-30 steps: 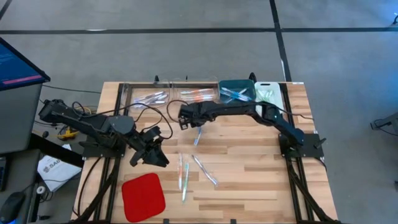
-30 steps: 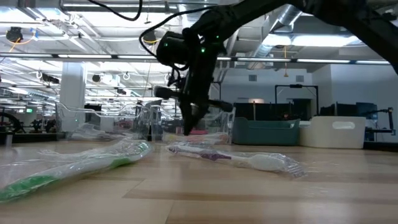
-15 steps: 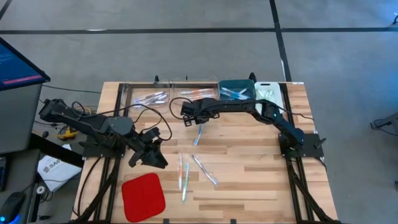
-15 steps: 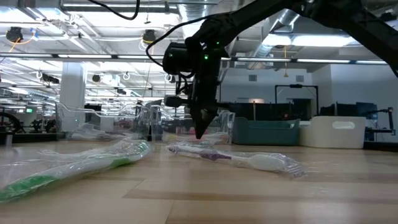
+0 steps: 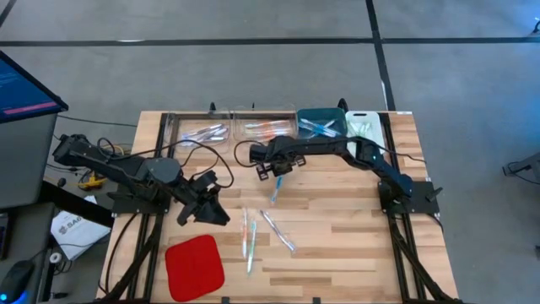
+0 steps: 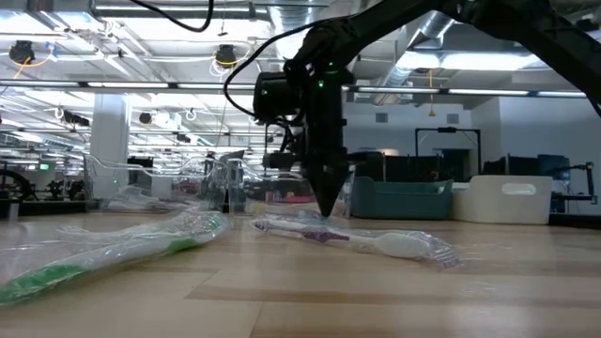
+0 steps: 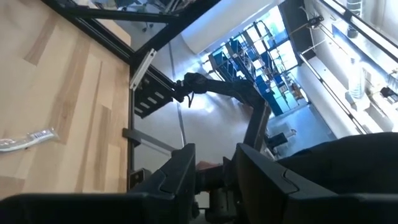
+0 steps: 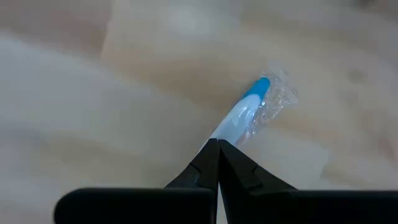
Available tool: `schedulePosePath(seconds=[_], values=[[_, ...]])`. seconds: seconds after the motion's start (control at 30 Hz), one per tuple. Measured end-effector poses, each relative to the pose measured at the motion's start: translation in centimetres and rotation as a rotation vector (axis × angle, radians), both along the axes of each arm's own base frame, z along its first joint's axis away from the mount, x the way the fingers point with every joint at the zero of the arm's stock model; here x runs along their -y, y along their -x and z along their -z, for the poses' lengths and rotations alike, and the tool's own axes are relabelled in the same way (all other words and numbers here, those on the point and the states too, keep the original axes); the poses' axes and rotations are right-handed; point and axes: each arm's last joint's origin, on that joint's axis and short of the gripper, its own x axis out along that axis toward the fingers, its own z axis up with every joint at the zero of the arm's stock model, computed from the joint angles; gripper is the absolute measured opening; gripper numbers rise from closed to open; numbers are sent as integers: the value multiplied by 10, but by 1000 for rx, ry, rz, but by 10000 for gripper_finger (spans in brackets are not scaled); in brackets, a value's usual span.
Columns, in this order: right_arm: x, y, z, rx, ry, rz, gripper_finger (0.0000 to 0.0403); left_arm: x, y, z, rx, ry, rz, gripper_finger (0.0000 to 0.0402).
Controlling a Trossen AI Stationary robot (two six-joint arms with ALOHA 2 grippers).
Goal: Pick & Place Toothbrushes
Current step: Put the blue toothbrush into the blue bin
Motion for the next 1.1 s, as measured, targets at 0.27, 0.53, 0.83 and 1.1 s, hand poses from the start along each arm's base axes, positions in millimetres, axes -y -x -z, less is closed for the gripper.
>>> schedulePosePath(seconds=[0.27, 0.53, 0.83, 1.1], values=[[-31, 6, -7, -58, -148, -81, 0, 0, 0, 0, 9, -13, -17, 108], [-40, 5, -64, 118, -43, -358, 0, 0, 0, 0, 29, -44, -13, 108], [-56, 30, -88, 5, -181, -1481, 5, 2, 0, 0, 26, -38, -62, 108], [-65, 22, -67, -84, -155, -1938, 87, 5, -1, 1, -10, 9, -298, 108]])
